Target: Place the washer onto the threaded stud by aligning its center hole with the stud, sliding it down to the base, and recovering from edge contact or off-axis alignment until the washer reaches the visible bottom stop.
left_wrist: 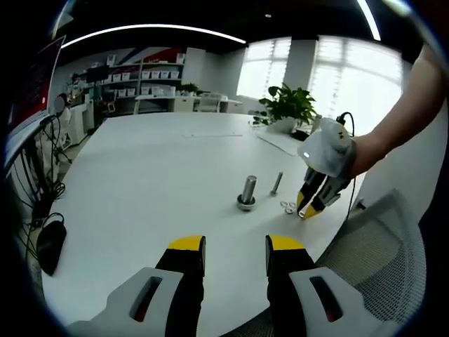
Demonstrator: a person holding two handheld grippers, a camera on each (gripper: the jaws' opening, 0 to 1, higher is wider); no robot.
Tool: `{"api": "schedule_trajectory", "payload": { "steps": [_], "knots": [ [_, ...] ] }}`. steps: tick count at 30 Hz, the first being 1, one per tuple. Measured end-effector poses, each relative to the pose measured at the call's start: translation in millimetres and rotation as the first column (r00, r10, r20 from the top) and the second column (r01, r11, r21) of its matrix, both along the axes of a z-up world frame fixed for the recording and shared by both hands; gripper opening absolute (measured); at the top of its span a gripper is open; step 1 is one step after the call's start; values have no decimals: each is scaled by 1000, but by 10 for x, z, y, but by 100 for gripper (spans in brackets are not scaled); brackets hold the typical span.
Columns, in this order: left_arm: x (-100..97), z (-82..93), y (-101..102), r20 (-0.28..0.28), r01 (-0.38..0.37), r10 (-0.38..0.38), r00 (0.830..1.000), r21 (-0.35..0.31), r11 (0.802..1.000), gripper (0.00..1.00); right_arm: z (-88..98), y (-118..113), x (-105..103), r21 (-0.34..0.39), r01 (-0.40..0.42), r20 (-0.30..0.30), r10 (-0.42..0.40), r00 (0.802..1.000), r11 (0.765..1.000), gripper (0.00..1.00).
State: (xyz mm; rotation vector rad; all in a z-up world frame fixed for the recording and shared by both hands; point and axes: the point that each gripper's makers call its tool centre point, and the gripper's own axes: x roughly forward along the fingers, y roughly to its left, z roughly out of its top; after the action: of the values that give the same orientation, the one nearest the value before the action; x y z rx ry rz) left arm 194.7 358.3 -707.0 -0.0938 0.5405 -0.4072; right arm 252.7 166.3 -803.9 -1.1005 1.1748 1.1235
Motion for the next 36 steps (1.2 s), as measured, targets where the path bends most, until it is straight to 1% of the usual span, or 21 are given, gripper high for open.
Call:
{"api": "schedule_trajectory", "payload": {
  "steps": [4, 16, 20, 25, 27, 31, 36],
  "knots": [
    [1, 1, 3, 1, -2, 2, 1000, 0, 1000, 32, 7, 1, -5, -2, 1, 1, -1, 1000, 1000, 16],
    [-2, -5, 2, -2, -1, 1, 1000, -1, 1000, 32, 7, -4, -3, 21, 16, 5, -17, 1000, 1000, 15],
    [-5, -6, 0, -5, -1, 1, 1000, 0, 1000, 32, 13, -14, 2, 47, 23, 1, -23, 1000, 999, 15],
    [0, -4, 6, -1, -3, 3, 1000, -2, 1000, 32, 23, -22, 0, 114, 45, 5, -46, 999, 993, 14],
    [1, -1, 8, 1, -5, 5, 1000, -2, 1000, 32, 21, -27, 1, 128, 44, 11, -46, 999, 991, 14],
    [1, -5, 8, 0, -4, 4, 1000, 1, 1000, 33, 19, -25, 0, 146, 57, 10, -59, 998, 988, 14],
    [0, 6, 9, 2, -6, 6, 1000, 0, 1000, 33, 26, -62, 1, 142, 62, 3, -63, 998, 988, 14]
  ]
}}
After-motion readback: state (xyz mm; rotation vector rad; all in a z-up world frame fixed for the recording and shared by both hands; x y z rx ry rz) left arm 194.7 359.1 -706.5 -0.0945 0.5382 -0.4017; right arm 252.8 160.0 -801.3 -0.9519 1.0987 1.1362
